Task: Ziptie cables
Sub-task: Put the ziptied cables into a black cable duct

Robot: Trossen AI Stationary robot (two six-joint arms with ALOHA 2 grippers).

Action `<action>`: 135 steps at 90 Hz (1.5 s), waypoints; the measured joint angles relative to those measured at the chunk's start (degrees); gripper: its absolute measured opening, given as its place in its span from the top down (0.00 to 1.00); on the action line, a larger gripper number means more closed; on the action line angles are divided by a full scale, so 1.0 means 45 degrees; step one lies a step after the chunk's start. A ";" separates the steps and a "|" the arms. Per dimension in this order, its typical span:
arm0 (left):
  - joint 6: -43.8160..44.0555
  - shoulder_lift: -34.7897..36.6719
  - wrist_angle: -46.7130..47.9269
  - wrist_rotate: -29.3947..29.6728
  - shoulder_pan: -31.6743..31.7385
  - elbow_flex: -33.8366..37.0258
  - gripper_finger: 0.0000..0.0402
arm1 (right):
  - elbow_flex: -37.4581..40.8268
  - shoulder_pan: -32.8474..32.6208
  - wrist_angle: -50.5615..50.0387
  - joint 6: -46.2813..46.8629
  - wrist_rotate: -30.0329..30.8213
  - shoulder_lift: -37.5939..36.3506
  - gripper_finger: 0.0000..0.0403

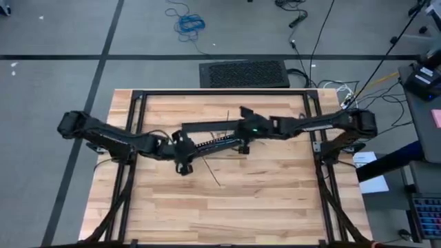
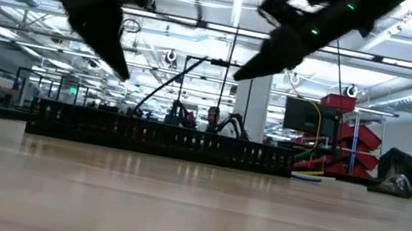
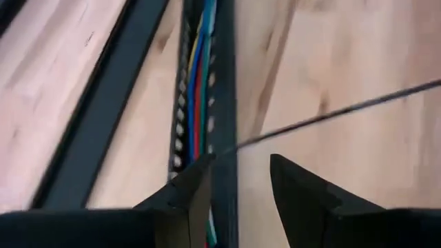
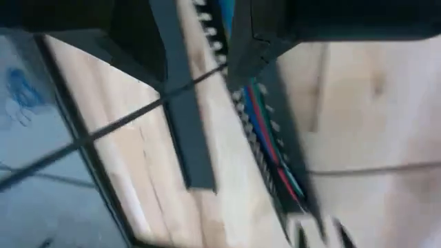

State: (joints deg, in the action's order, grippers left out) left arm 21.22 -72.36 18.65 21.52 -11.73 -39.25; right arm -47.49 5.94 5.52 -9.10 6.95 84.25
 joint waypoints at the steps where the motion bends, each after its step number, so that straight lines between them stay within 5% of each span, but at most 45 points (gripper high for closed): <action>1: 0.0101 0.0000 -0.0228 0.0076 -0.0054 0.0133 0.64 | 0.0264 -0.0023 0.0381 0.0142 -0.0069 -0.0064 0.65; 20: 0.1225 -0.0212 -0.3262 0.1599 -0.0540 0.1960 0.64 | 0.4134 -0.0859 0.7459 0.0880 -0.1026 -0.0193 0.65; 33: 0.1166 -0.0584 -0.3757 0.1761 -0.0431 0.2148 0.64 | 0.4655 -0.1395 0.9093 0.1413 -0.0961 0.0605 0.65; 69: 0.1210 -0.3052 -0.4744 0.1649 -0.0258 0.2153 0.65 | 0.2557 -0.1716 0.9772 0.0896 -0.0518 0.3808 0.65; 97: 0.1084 -0.3691 -0.5953 0.1562 -0.0255 0.2148 0.98 | -0.0384 -0.1652 0.8632 -0.0208 -0.0610 0.6455 0.80; 135: 0.2249 -0.3672 -0.6121 0.0404 -0.0233 0.2143 0.99 | -0.3866 -0.1717 0.6429 -0.0854 -0.0960 0.8478 0.88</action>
State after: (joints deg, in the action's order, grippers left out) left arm 31.34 -88.88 -8.90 23.34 -12.78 -29.61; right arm -64.89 -1.79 34.45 -12.95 2.63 122.40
